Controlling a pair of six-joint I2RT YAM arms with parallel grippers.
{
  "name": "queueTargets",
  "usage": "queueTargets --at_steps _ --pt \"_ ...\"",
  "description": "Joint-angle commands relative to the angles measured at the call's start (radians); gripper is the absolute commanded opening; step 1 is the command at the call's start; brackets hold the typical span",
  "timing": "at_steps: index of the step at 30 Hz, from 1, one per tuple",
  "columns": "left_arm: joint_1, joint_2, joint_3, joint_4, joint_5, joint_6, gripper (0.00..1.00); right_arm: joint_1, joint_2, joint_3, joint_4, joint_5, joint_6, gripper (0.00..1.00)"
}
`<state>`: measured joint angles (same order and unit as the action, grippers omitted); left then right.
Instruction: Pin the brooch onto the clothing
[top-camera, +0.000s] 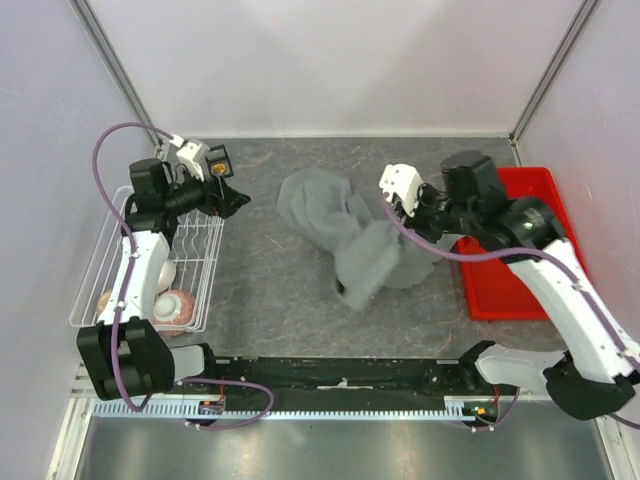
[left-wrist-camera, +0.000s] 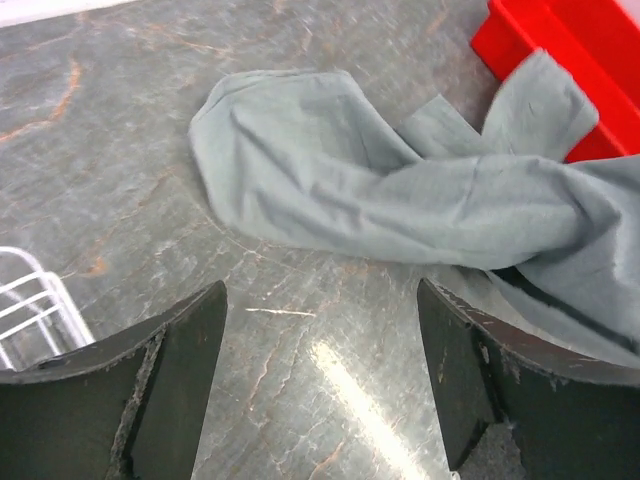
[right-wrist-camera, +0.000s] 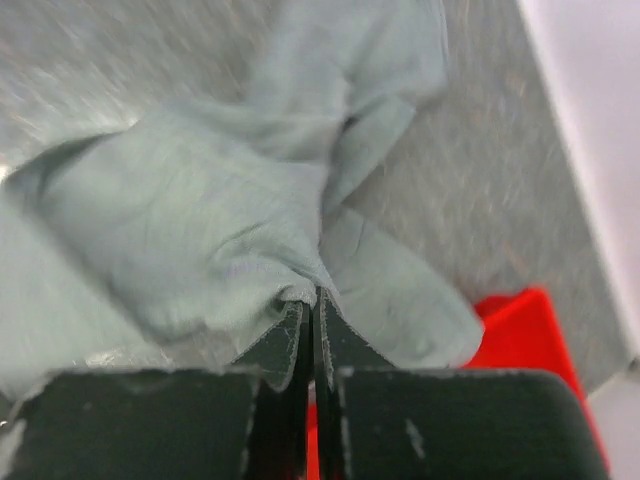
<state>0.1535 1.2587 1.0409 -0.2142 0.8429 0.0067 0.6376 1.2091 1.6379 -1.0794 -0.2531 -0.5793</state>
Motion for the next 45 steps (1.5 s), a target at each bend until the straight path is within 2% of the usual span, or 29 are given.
queueTargets --at_steps 1,2,4,5,7,12,17,22,28,36,45 --pt "-0.118 -0.002 -0.024 -0.145 0.065 0.339 0.83 -0.087 0.113 -0.229 0.084 0.169 0.077 0.0" --pt "-0.141 -0.014 -0.036 -0.201 0.062 0.455 0.83 -0.108 0.134 -0.259 0.113 0.163 0.09 0.0" --pt "-0.265 -0.027 -0.077 -0.237 0.019 0.554 0.82 -0.168 0.161 -0.3 0.186 0.152 0.131 0.0" --pt "-0.3 -0.03 -0.091 -0.249 0.007 0.64 0.82 -0.189 0.193 -0.294 0.199 0.135 0.142 0.0" --pt "-0.389 -0.032 -0.129 -0.258 -0.027 0.711 0.81 -0.251 0.223 -0.245 0.219 0.106 0.176 0.0" --pt "-0.503 -0.013 -0.205 -0.203 -0.021 0.802 0.76 -0.346 0.265 -0.164 0.251 0.025 0.262 0.0" --pt "-0.664 -0.019 -0.334 0.05 -0.08 0.831 0.76 -0.381 0.251 -0.2 0.28 -0.009 0.358 0.0" --pt "-0.793 0.085 -0.279 0.124 -0.088 0.865 0.7 -0.388 0.237 -0.248 0.295 -0.009 0.401 0.0" --pt "-0.897 0.223 -0.226 0.246 -0.11 0.871 0.62 -0.388 0.216 -0.268 0.3 -0.003 0.427 0.0" --pt "-0.959 0.35 -0.225 0.461 -0.176 0.86 0.53 -0.395 0.213 -0.294 0.299 -0.009 0.43 0.0" --pt "-1.002 0.449 -0.203 0.512 -0.191 0.918 0.47 -0.4 0.221 -0.285 0.299 -0.011 0.434 0.0"
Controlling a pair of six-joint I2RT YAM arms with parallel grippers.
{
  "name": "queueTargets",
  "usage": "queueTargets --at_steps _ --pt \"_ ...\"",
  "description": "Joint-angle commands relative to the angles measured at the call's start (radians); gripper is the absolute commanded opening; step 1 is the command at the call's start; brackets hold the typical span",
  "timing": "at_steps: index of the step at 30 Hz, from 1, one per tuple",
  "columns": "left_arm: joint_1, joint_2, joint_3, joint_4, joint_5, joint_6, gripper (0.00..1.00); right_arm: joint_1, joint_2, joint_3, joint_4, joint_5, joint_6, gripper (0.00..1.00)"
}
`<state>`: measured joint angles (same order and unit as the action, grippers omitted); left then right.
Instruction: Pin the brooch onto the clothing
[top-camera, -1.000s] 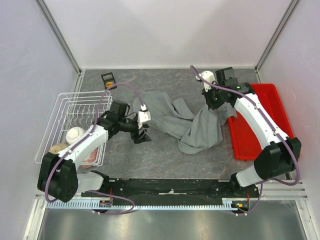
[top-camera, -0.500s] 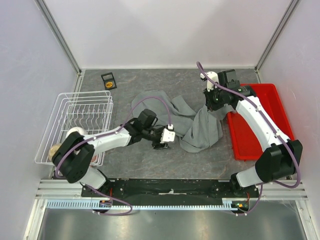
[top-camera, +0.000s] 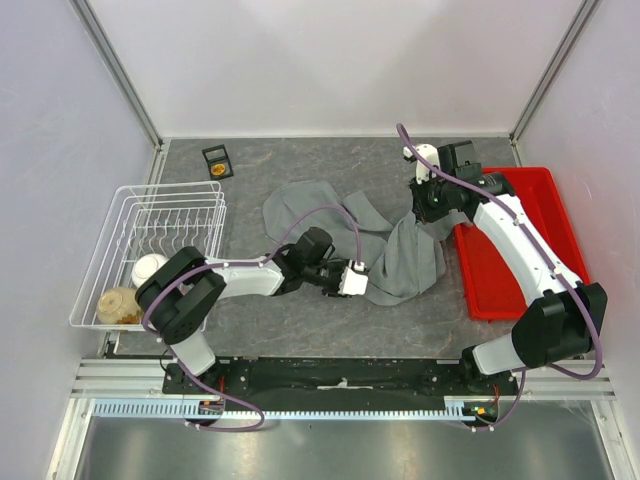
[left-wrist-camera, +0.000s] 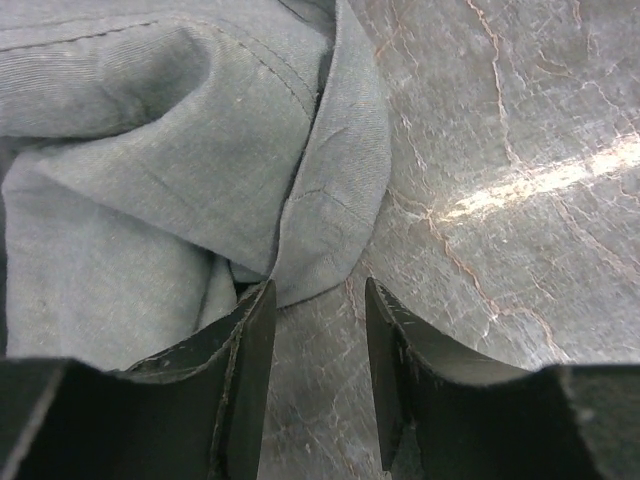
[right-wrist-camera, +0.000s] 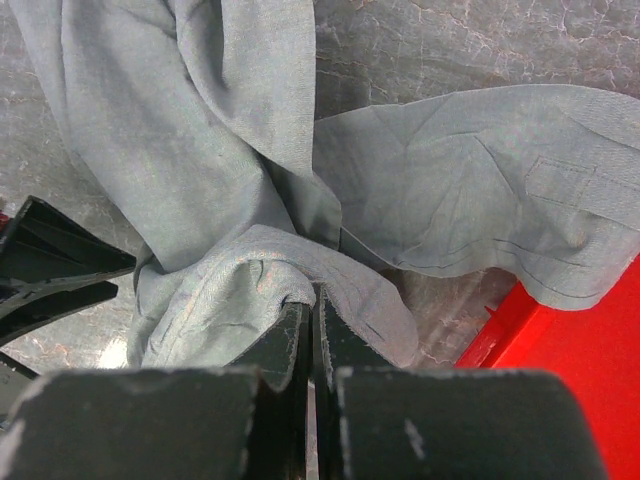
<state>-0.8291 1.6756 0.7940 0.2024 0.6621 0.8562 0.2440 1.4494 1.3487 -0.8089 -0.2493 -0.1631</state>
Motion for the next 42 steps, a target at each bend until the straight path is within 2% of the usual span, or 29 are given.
queueTargets --at_steps 1,8,15,27,38,41,42 --pt "-0.021 0.036 0.048 0.095 -0.013 0.075 0.47 -0.008 -0.02 0.003 0.028 -0.018 0.017 0.0" --pt "-0.022 0.046 0.068 0.1 -0.018 0.102 0.47 -0.011 -0.027 -0.011 0.028 -0.024 0.016 0.0" --pt "-0.022 0.018 0.099 -0.009 0.022 0.173 0.47 -0.014 -0.03 -0.02 0.034 -0.042 0.02 0.0" --pt "-0.022 0.128 0.155 -0.127 0.027 0.256 0.42 -0.018 -0.027 -0.013 0.037 -0.041 0.022 0.0" --pt "-0.022 0.168 0.162 -0.138 -0.013 0.261 0.43 -0.026 -0.032 -0.013 0.036 -0.044 0.019 0.0" --pt "-0.022 0.162 0.146 -0.1 -0.077 0.241 0.38 -0.028 -0.038 -0.011 0.034 -0.044 0.013 0.0" --pt "-0.022 0.154 0.148 -0.097 -0.097 0.218 0.28 -0.029 -0.04 -0.01 0.034 -0.044 0.008 0.0"
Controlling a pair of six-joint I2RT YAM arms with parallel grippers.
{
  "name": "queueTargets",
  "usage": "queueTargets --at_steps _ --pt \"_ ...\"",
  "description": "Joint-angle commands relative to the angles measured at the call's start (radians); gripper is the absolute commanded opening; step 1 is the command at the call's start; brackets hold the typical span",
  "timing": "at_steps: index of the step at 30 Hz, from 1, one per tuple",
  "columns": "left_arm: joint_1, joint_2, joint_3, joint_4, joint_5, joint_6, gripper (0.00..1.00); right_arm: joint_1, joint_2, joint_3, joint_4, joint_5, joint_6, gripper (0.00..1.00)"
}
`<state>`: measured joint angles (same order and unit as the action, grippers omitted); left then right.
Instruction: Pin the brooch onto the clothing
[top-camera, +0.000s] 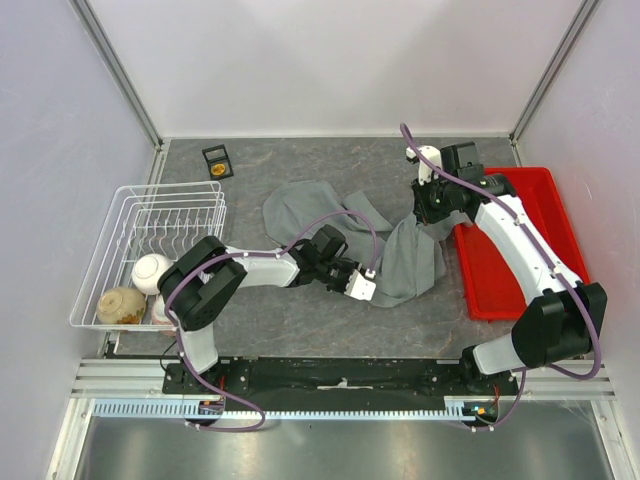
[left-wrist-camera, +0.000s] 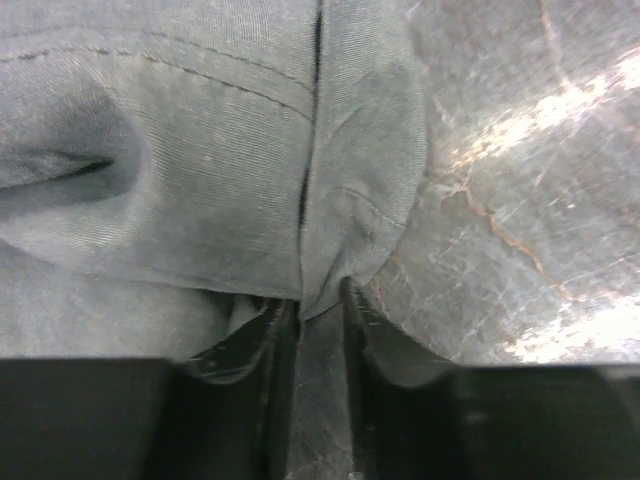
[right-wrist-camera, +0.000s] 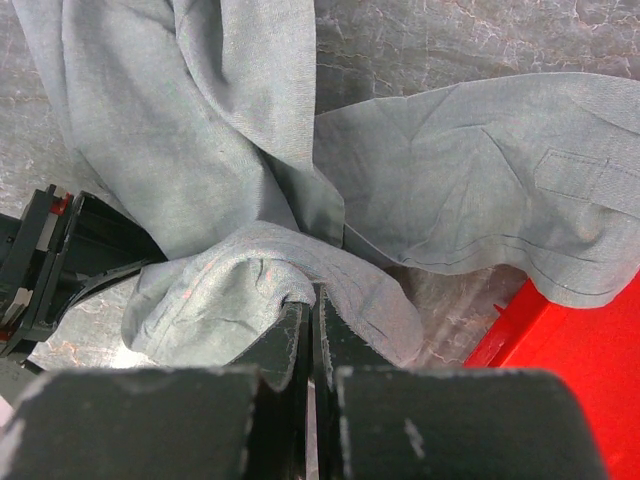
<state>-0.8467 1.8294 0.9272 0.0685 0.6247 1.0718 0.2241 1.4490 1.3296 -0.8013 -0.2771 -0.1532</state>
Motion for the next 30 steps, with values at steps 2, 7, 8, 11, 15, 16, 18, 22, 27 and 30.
queueTargets --at_steps 2,7,8,11,15,16,18,22,27,30 --pt "0.0 -0.041 0.018 0.014 -0.117 -0.03 0.16 -0.015 -0.045 0.02 0.025 -0.013 -0.008 0.0" --pt "0.075 -0.241 0.048 -0.146 -0.111 -0.148 0.02 -0.048 -0.053 0.078 0.054 -0.025 -0.013 0.0" --pt "0.092 -0.313 0.077 -0.21 -0.09 -0.168 0.02 -0.067 -0.05 0.115 0.076 -0.033 -0.009 0.0" --pt "0.175 -0.399 0.206 -0.336 -0.04 -0.281 0.02 -0.109 -0.029 0.211 0.137 -0.04 0.01 0.0" --pt "0.311 -0.42 0.482 -0.503 0.023 -0.496 0.02 -0.152 0.037 0.394 0.215 -0.066 0.052 0.0" --pt "0.327 -0.411 0.546 -0.539 0.044 -0.515 0.02 -0.157 0.051 0.436 0.238 -0.073 0.067 0.0" --pt "0.342 -0.385 0.732 -0.648 0.053 -0.541 0.02 -0.157 0.079 0.558 0.258 -0.12 0.078 0.0" --pt "0.342 -0.38 0.979 -0.766 0.064 -0.587 0.02 -0.157 0.083 0.706 0.315 -0.209 0.096 0.0" --pt "0.34 -0.473 1.11 -0.842 0.185 -0.616 0.02 -0.155 -0.04 0.754 0.349 -0.255 0.075 0.0" --pt "0.321 -0.553 1.059 -0.842 0.306 -0.682 0.02 -0.154 -0.116 0.731 0.399 -0.258 0.118 0.0"
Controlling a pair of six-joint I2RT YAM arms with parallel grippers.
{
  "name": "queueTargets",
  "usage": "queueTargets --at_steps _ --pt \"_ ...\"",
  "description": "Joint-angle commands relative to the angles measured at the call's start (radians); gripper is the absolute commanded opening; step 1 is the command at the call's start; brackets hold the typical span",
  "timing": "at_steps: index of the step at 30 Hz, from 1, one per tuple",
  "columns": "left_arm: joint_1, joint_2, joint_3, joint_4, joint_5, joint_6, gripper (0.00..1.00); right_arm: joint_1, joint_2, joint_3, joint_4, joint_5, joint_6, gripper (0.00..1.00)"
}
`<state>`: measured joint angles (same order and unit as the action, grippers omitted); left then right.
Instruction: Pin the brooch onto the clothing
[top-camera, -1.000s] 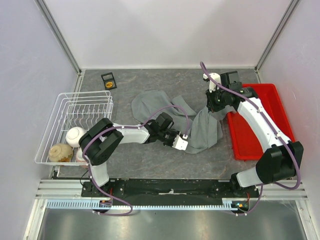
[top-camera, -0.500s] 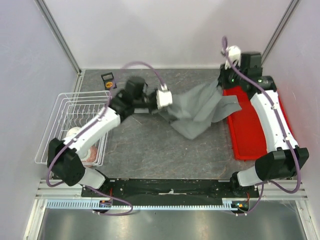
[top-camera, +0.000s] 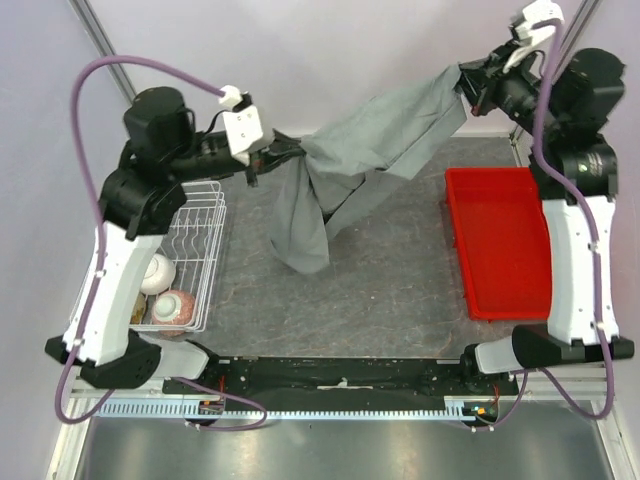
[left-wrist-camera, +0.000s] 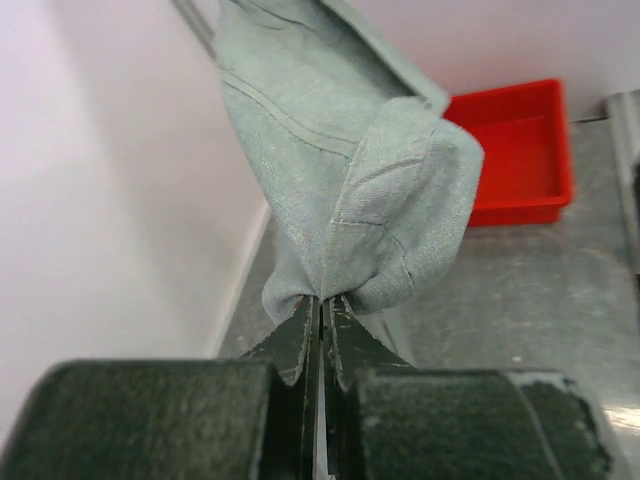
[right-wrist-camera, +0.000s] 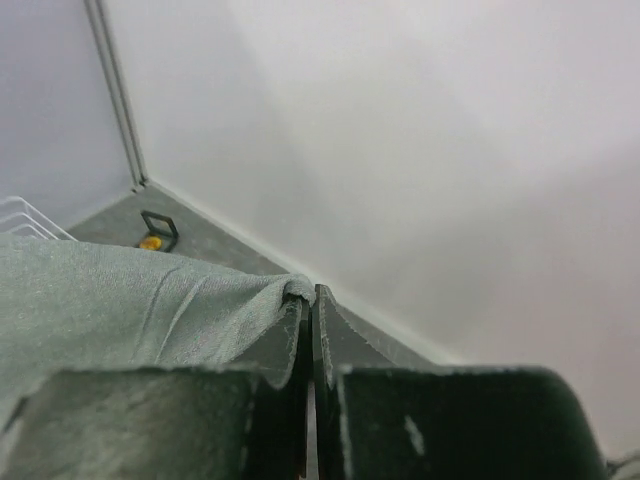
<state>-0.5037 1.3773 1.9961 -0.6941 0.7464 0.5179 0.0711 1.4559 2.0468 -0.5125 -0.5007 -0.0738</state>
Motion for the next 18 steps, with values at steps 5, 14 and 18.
queueTargets --at_steps 5,14,18 --pt "0.002 -0.095 -0.074 -0.081 0.228 -0.347 0.02 0.006 -0.08 0.062 0.04 -0.059 0.117 0.0" --pt "0.26 0.019 -0.367 0.038 0.136 -0.624 0.02 0.201 0.208 -0.134 -0.206 0.013 -0.008 0.12" --pt "0.274 0.072 -0.509 0.025 -0.033 -0.644 0.08 0.239 0.43 -0.096 -0.269 0.122 0.002 0.72"
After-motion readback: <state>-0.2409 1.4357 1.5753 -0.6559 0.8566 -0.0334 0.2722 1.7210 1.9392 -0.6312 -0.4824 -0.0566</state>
